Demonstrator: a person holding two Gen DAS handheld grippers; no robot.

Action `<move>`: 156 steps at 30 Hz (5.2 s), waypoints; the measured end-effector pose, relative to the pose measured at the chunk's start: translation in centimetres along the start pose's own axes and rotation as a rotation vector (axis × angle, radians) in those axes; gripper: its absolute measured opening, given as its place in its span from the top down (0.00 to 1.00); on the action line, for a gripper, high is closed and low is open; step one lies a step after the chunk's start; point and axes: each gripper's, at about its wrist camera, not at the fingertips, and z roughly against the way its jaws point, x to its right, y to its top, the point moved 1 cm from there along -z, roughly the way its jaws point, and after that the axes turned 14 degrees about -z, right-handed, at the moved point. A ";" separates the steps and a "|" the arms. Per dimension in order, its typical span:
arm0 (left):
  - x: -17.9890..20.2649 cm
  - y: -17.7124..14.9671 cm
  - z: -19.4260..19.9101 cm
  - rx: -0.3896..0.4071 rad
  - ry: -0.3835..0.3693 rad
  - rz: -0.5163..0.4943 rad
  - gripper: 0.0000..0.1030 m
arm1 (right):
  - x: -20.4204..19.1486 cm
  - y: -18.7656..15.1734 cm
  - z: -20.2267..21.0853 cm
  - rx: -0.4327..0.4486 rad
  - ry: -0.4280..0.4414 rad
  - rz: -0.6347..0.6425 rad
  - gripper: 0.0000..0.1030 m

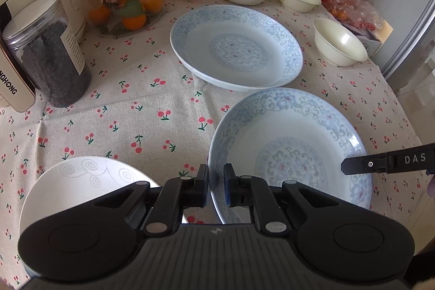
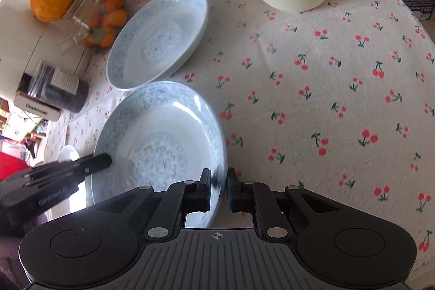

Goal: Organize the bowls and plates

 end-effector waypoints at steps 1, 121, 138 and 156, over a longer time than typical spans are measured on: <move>0.0 0.0 0.0 0.000 0.000 0.001 0.90 | 0.0 0.1 -0.1 0.002 -0.002 -0.001 0.88; -3.1 4.9 0.7 0.233 0.033 0.284 0.83 | -4.8 5.8 0.9 0.221 0.110 -0.081 0.84; -1.0 1.0 4.2 0.221 -0.004 0.252 0.83 | -4.1 0.3 4.3 0.174 0.092 0.005 0.82; 1.9 -2.1 4.0 0.112 -0.049 0.158 0.83 | -1.7 -3.9 5.2 0.134 0.023 0.084 0.82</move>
